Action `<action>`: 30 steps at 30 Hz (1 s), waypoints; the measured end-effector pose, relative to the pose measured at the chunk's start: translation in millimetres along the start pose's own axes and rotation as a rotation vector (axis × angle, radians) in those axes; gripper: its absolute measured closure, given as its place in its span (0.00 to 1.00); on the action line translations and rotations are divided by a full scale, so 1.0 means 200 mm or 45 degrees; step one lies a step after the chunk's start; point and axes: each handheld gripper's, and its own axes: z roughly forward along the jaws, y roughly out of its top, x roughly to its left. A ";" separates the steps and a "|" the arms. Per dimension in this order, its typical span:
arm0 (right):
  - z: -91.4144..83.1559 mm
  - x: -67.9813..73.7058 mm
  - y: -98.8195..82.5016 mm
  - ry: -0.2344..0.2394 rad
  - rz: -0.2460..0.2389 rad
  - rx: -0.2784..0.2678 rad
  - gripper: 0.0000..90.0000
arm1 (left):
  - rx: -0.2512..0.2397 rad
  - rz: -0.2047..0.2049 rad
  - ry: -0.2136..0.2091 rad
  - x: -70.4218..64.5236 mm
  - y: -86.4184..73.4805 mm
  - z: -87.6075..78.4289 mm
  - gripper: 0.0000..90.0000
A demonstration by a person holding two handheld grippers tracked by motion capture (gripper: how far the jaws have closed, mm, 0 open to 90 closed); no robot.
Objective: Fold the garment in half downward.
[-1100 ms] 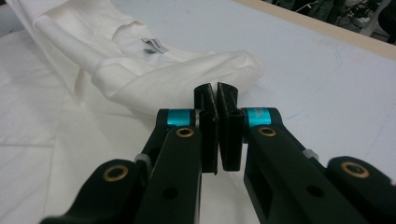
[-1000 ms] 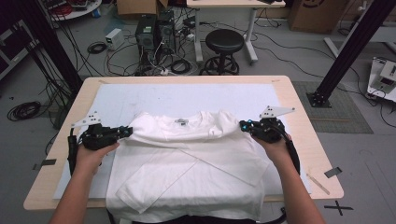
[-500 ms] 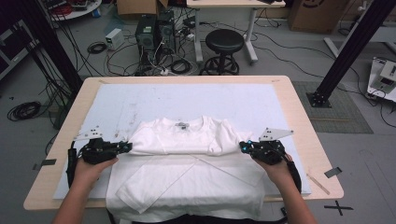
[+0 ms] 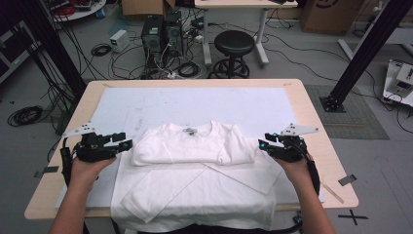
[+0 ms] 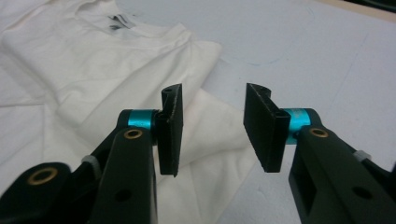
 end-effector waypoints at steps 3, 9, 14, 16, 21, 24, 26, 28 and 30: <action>0.04 -0.02 0.01 -0.027 0.007 0.035 0.61 | 0.025 -0.013 0.047 0.04 -0.01 0.01 0.43; 0.11 -0.05 0.05 -0.050 0.019 0.090 0.56 | 0.106 -0.049 0.131 0.12 -0.04 0.10 0.42; 0.17 -0.08 0.05 -0.068 0.034 0.143 0.53 | 0.185 -0.090 0.153 0.17 -0.07 0.18 0.42; 0.19 -0.09 0.05 -0.080 0.050 0.156 0.51 | 0.240 -0.087 0.161 0.18 -0.08 0.21 0.42; 0.20 -0.08 0.03 -0.093 0.045 0.140 0.51 | 0.332 -0.003 0.204 0.13 -0.11 0.29 0.43; 0.21 -0.07 0.01 -0.107 0.036 0.142 0.51 | 0.369 0.066 0.268 0.12 -0.10 0.30 0.48; 0.21 -0.07 0.01 -0.118 0.032 0.150 0.50 | 0.374 0.074 0.271 0.13 -0.10 0.29 0.54; 0.22 -0.08 0.01 -0.122 0.037 0.152 0.50 | 0.373 0.065 0.283 0.13 -0.10 0.27 0.57; 0.22 -0.08 0.01 -0.125 0.038 0.150 0.50 | 0.372 0.062 0.313 0.14 -0.10 0.26 0.57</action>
